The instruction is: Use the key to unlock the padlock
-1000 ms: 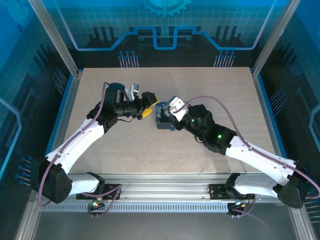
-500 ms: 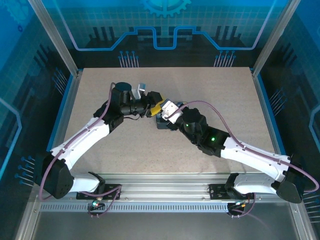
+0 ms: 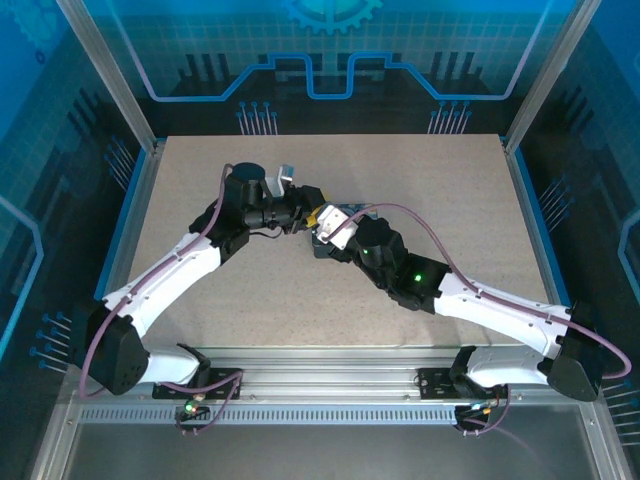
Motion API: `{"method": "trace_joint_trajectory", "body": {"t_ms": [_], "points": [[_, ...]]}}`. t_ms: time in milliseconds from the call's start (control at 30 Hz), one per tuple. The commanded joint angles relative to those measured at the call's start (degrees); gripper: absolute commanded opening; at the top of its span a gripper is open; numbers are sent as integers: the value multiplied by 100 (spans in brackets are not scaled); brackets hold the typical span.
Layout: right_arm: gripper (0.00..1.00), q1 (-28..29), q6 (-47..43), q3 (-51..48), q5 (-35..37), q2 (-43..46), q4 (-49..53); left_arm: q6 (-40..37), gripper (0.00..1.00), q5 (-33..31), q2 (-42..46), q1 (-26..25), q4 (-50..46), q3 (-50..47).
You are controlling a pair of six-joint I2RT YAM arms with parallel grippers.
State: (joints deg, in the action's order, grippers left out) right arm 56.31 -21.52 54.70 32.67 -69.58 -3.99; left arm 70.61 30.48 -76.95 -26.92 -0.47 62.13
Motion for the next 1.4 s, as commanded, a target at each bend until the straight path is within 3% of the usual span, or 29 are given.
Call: {"method": "trace_joint_trajectory", "body": {"t_ms": [0,267,467,533,733,933,1100,1233,1367], "points": [[0,116,-80,32,157,-31,-190,22,27,171,-55,-32,135,178],[0,138,-135,-21,289,-39,-253,-25,0,172,-57,-33,110,150],[0,136,-19,-9,279,-21,-208,-166,0,84,-66,-24,48,150],[17,77,207,55,238,4,-38,-299,0,44,-73,-17,-19,183],[35,-417,1322,175,-424,371,796,-1184,0,-289,-103,37,-743,436],[44,-1119,2473,105,-1625,803,1438,-2194,0,-722,-32,90,-1107,535],[47,-2027,3639,343,-3627,625,1998,-2833,0,-843,72,93,-958,469],[44,-2504,4587,232,-5100,351,1519,-3009,0,-938,230,84,-641,230],[48,-2614,5529,-124,-5768,179,413,-3000,0,-1003,399,38,-191,-83]]}}
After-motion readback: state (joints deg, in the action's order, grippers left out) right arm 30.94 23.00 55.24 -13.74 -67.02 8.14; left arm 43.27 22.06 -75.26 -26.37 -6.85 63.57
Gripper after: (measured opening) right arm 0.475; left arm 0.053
